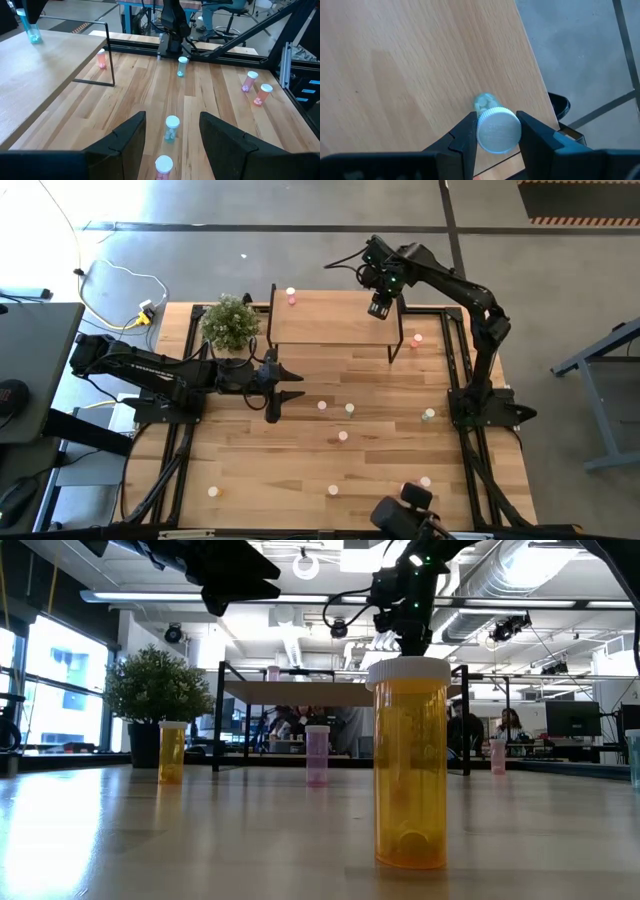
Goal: Pick and place medicine bottles onto shelf by color
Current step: Put the middle blue pill bottle on the shelf
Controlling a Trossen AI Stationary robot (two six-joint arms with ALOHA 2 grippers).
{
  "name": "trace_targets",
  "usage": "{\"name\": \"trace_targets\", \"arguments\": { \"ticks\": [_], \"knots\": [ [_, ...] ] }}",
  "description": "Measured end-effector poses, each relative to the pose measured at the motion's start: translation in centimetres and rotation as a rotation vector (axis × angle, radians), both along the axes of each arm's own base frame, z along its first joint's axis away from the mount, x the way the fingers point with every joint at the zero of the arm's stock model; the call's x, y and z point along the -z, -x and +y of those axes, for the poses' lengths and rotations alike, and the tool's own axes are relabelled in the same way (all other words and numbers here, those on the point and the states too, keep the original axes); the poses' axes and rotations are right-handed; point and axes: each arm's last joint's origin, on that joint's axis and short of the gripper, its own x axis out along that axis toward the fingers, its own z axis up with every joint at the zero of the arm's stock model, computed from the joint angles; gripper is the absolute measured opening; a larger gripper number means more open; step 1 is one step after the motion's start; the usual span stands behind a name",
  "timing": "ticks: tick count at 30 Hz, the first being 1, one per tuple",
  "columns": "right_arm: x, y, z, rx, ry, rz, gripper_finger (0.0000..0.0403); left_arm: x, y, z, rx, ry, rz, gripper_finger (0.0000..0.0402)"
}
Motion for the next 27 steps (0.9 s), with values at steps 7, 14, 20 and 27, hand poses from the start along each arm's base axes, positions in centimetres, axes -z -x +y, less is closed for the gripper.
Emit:
{"name": "trace_targets", "arguments": {
  "ticks": [7, 14, 20, 27],
  "knots": [
    [0.00, 0.00, 0.01, 0.004, -0.002, -0.001, 0.0113, 0.00, 0.00, 0.00, 0.000, 0.000, 0.000, 0.0175],
    [0.00, 0.00, 0.00, 0.007, -0.002, -0.002, 0.0113, 0.00, 0.00, 0.00, 0.000, 0.000, 0.000, 0.0175],
    [0.01, -0.01, 0.00, 0.007, -0.003, -0.002, 0.0133, 0.00, 0.00, 0.00, 0.000, 0.000, 0.000, 0.0175],
    [-0.07, -0.17, -0.26, 0.016, 0.040, -0.006, 0.0162, 0.00, 0.00, 0.00, 0.000, 0.000, 0.000, 0.0175]
  ]
}}
